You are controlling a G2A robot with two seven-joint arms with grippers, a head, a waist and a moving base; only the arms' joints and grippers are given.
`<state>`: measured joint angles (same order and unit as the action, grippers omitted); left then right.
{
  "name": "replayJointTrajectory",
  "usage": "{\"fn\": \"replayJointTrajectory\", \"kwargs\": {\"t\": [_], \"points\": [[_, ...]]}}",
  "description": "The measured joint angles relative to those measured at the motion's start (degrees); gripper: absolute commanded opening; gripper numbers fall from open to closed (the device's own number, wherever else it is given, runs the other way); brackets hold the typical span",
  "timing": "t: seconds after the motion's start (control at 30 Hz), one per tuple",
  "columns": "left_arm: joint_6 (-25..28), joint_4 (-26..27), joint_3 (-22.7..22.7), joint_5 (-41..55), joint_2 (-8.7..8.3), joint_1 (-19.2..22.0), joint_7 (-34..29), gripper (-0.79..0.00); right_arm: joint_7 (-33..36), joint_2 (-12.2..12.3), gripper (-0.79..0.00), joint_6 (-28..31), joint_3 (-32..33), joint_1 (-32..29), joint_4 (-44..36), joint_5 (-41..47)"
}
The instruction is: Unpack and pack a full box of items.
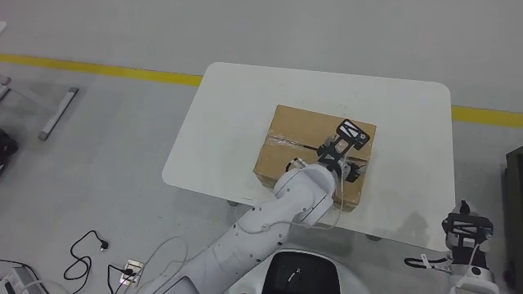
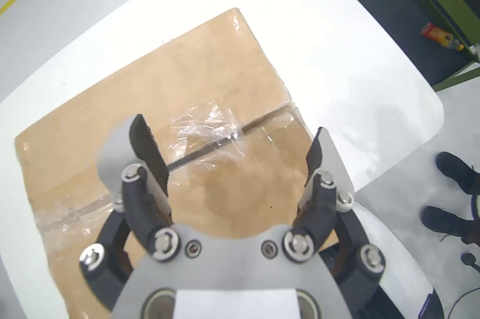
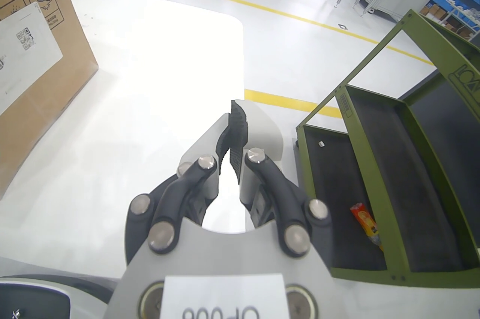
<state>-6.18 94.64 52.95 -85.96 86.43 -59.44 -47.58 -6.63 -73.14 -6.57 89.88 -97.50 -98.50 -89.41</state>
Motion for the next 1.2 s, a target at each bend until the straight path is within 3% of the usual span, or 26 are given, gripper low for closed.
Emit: {"fn": "replayJointTrajectory", "kwargs": {"t": [0.13,0.2,0.3,0.5,0.67,0.8,1.2], "points": [[-0.6,-1.9,-0.1,-0.4,0.35,1.2,-0.3,0.0,-0.1,0.0,-0.785,0.0,0.3,-0.1,0.2,0.3],[-0.6,-2.5,-0.2,-0.7,0.48,1.4,-0.4,-0.188,-0.1,-0.1,-0.785,0.1,0.3,-0.1,0.2,0.3],[-0.4,-3.6,-0.5,-1.0,0.68,1.7,-0.7,-0.314,-0.1,-0.1,-0.785,0.1,0.3,0.0,0.2,0.3],[-0.8,-5.8,-0.6,-1.3,1.04,2.0,-0.7,-0.443,0.0,-0.2,-0.785,0.4,0.2,0.4,0.5,0.0],[-1.1,-7.3,-0.3,-1.1,1.35,2.4,-0.6,-0.499,0.1,-0.2,-0.785,0.6,0.2,0.7,0.5,-0.4],[-1.1,-7.7,-0.2,-1.5,1.55,2.5,-0.6,-0.77,0.2,-0.2,-0.785,0.7,0.3,0.8,0.4,-0.4],[-0.3,-4.6,1.1,-2.0,1.67,0.9,1.1,-0.785,0.4,-0.4,-0.785,0.7,-0.2,1.0,-0.1,-0.7]]}}
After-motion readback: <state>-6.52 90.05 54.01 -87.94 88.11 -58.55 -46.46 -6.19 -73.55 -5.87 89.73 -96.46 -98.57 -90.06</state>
